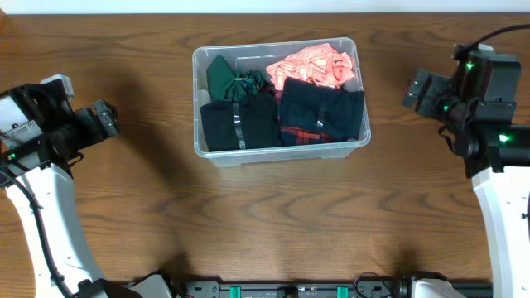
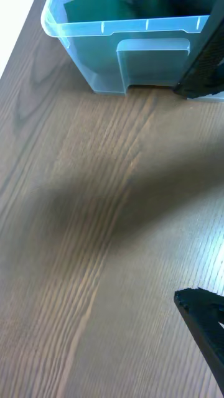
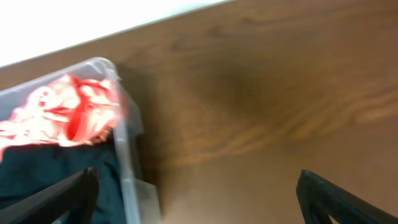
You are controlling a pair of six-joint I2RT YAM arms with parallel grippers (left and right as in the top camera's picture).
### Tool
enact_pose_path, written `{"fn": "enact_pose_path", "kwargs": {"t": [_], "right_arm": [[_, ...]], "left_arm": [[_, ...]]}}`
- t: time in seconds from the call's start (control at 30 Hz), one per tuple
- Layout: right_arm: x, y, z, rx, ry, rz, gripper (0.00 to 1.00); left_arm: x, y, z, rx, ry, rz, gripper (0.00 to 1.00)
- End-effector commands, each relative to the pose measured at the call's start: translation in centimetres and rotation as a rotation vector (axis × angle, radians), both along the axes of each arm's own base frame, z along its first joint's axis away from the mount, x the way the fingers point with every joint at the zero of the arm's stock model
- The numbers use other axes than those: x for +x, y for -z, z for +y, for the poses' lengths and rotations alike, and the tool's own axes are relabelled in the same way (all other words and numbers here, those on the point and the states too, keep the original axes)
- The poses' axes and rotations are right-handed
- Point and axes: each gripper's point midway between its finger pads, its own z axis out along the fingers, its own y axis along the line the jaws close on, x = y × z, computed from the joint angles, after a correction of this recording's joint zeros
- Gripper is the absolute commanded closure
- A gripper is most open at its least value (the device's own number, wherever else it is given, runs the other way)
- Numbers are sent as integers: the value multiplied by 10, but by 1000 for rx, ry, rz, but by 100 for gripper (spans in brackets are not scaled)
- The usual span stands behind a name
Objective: Pack container
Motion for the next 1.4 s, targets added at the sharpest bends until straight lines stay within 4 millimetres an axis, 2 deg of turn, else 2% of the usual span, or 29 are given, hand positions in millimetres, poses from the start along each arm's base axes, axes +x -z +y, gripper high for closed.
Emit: {"fn": "enact_pose_path", "kwargs": {"t": [0.0,0.37,0.43,0.57,0.63,0.73,0.87,1.03,1.13,1.23,1.37], "right_arm": [[-3,1,-9,-8,46,13,1],[-6,4,-9,-8,45,31,1],[-6,4,-9,-8,45,31,1],[-6,4,-9,-8,45,32,1],[-6,4,-9,-8,45,31,1],[-6,4,-9,-8,45,31,1],[-6,4,-9,-8,45,31,1],[-6,4,-9,-8,45,31,1],[-6,4,-9,-8,45,31,1],[-6,4,-9,-8,45,31,1],[-6,4,-9,-8,45,31,1]], "left_arm": [[1,-2,1,2,8,-7,2],[-1,-6,-1,7,10,-15,2],[-3,-15,-1,34,11,-36,2],[-22,-39,22,231,-98,-29,2],[-27,-56,17,298,-112,-56,2],[-31,-80,-4,377,-94,-110,2],[-36,-111,-58,398,39,-229,2],[-64,-134,-131,330,273,-358,2],[-75,-145,-161,263,395,-475,2],[-78,-143,-178,228,471,-591,2],[-75,-121,-187,170,472,-724,2]]}}
